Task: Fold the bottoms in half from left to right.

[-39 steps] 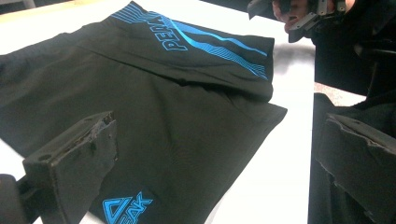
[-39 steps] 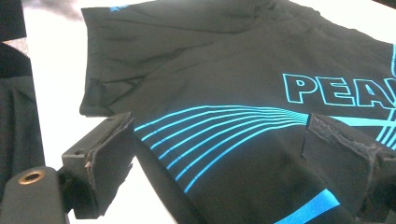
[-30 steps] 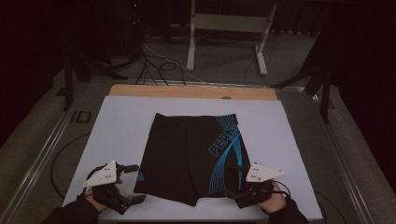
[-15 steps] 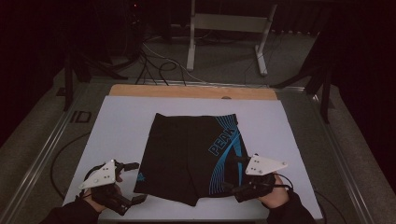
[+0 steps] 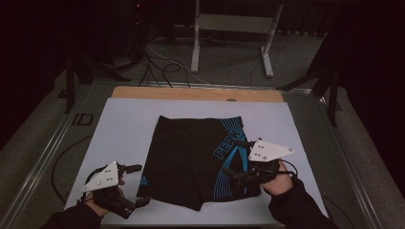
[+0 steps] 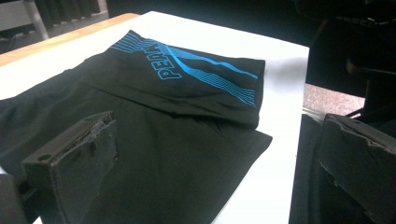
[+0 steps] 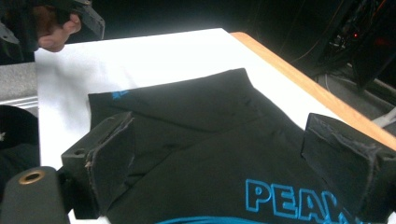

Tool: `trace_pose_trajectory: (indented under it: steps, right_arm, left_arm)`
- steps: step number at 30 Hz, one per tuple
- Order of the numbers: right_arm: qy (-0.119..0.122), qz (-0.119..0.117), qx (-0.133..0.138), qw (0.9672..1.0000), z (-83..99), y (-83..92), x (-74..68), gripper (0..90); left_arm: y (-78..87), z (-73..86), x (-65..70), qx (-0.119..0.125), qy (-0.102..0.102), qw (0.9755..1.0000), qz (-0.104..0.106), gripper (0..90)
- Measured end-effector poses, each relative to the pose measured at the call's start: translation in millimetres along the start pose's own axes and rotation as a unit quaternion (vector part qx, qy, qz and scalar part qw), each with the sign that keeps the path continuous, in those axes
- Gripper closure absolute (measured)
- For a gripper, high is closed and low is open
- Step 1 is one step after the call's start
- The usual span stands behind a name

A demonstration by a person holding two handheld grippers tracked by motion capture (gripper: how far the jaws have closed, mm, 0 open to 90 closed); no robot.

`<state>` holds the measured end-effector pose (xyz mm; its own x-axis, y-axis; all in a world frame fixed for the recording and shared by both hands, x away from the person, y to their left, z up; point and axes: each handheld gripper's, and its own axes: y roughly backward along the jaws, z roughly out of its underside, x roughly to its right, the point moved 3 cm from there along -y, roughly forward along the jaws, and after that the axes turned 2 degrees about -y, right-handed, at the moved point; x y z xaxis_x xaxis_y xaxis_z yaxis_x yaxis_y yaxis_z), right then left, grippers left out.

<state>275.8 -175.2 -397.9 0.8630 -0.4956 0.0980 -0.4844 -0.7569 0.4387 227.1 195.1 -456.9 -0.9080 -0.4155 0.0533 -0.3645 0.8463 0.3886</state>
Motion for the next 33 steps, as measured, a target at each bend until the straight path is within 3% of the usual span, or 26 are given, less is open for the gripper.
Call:
trace_pose_trajectory:
  steps: [13, 20, 33]
  right_arm:
    - [0.019, -0.005, 0.010, 0.9998, -35.1, -27.2, 10.9, 10.3]
    - [0.025, -0.001, 0.003, 0.9997, -46.2, -45.7, 15.5, 10.3]
    - [0.020, -0.011, 0.012, 0.9997, -61.6, -81.7, 17.8, 10.5]
  left_arm:
    - [0.8, 0.9, -3.3, -0.006, 0.004, 0.9999, -0.013, 0.0]
    - [-0.6, 2.4, -4.9, -0.011, 0.008, 0.9997, -0.020, 0.0]
    - [-1.4, 1.5, -7.1, -0.019, 0.021, 0.9978, -0.060, 0.0]
